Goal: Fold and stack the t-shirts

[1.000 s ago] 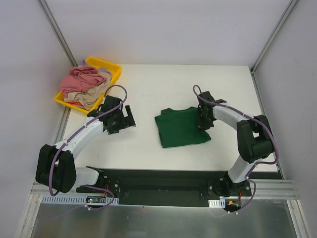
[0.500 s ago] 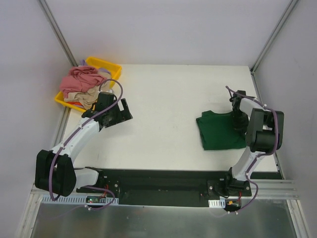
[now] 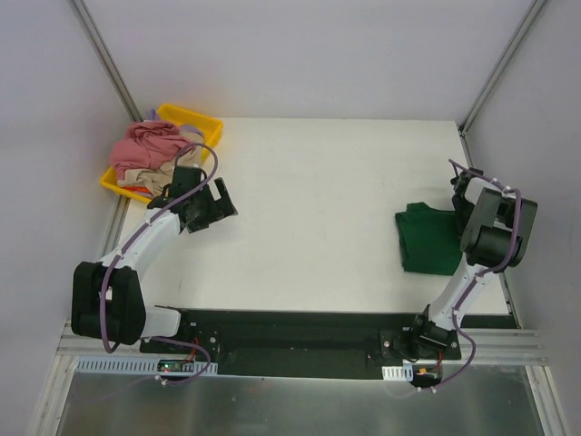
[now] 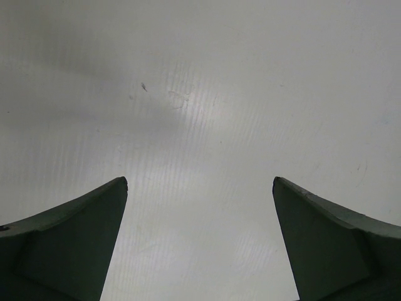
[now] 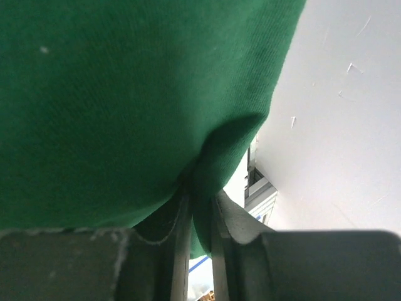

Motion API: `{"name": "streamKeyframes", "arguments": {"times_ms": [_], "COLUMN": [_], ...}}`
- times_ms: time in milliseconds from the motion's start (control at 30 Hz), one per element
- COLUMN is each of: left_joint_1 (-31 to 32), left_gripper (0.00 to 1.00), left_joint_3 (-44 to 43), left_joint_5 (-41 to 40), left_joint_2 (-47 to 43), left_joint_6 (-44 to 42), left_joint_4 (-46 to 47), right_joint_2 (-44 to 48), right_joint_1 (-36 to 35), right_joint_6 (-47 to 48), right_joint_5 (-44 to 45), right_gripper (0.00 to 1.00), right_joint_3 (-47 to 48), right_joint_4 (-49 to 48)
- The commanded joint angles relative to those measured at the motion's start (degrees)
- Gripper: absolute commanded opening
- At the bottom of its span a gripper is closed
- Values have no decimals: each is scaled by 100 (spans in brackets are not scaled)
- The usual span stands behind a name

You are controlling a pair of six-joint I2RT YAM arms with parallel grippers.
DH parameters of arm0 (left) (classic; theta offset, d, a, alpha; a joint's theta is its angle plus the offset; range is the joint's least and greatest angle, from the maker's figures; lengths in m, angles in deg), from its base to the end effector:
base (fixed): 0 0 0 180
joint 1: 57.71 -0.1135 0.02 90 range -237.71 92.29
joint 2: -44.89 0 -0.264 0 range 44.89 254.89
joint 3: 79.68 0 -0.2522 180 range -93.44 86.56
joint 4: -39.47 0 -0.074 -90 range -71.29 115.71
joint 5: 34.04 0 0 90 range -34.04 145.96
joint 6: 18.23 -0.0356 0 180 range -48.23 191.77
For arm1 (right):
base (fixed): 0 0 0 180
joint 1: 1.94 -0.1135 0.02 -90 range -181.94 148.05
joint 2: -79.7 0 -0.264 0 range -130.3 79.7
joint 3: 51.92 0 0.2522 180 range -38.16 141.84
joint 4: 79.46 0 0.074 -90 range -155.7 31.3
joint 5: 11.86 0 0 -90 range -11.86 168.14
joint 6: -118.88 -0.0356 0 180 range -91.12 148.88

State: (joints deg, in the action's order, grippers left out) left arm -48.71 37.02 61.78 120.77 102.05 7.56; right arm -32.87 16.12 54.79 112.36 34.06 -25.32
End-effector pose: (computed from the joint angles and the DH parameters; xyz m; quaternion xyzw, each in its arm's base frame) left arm 0.2758 -0.0473 0.2379 -0.1507 0.9088 -0.1739 0.3481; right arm 0.3394 -0.1317 0.1423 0.0415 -0.9520 0.3008 0.0382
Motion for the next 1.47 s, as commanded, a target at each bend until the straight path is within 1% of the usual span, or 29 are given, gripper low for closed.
{"name": "streamKeyframes", "arguments": {"times_ms": [0,33,67,133,233,333,433,467,533,667,733,833,900,933,1067,1200,1267,1333,1433], "left_joint_1": [-21,-21,-29,-21,-29,-21,-21,-21,-21,-21,-21,-29,-21,-21,-21,-21,-21,-21,-21], "left_gripper": [99,99,99,99,99,99,99,99,99,99,99,99,99,99,99,99,99,99,99], "left_joint_3": [-249,-232,-240,-214,-188,-144,-56,-47,-30,259,435,734,901,963,1235,1587,1640,1641,1509], "left_joint_5": [164,165,182,147,147,200,165,165,199,261,148,-133,-187,-213,-327,-547,-723,-723,-741], "left_joint_2": [-20,-38,-64,-134,-327,-608,-942,-1021,-1206,-1601,-1777,-2199,-2419,-2524,-2859,-3096,-3140,-3158,-3123], "left_joint_6": [4,4,21,65,109,232,434,478,575,619,575,575,584,575,602,663,654,672,646], "left_joint_4": [101,101,93,92,93,75,23,-13,-83,-162,-267,-382,-382,-382,-391,-391,-391,-391,-391], "right_joint_2": [323,359,394,534,929,1429,2131,2352,2888,4021,4549,5375,5824,5991,6353,6318,6300,6353,6581], "right_joint_1": [39,39,39,39,-22,-267,-697,-856,-1242,-1797,-2156,-2762,-2957,-2967,-2967,-2967,-2975,-2958,-2958], "right_joint_6": [-60,-86,-112,-191,-306,-376,-490,-586,-771,-1069,-1220,-1334,-1544,-1650,-2019,-2274,-2354,-2276,-2389], "right_joint_5": [6,50,172,313,217,260,445,428,96,-1738,-2757,-4199,-4833,-5115,-5487,-5663,-5680,-5960,-5979], "right_gripper": [20,22,29,50,57,69,86,94,96,96,96,96,96,96,96,96,96,96,96], "right_joint_3": [125,142,160,178,300,607,836,872,794,-4,-671,-1971,-2920,-3377,-4031,-4295,-4357,-4480,-4524], "right_joint_4": [-13,40,110,198,330,602,822,874,928,420,-203,-1651,-2793,-3164,-3791,-3889,-3924,-4012,-4293]}}
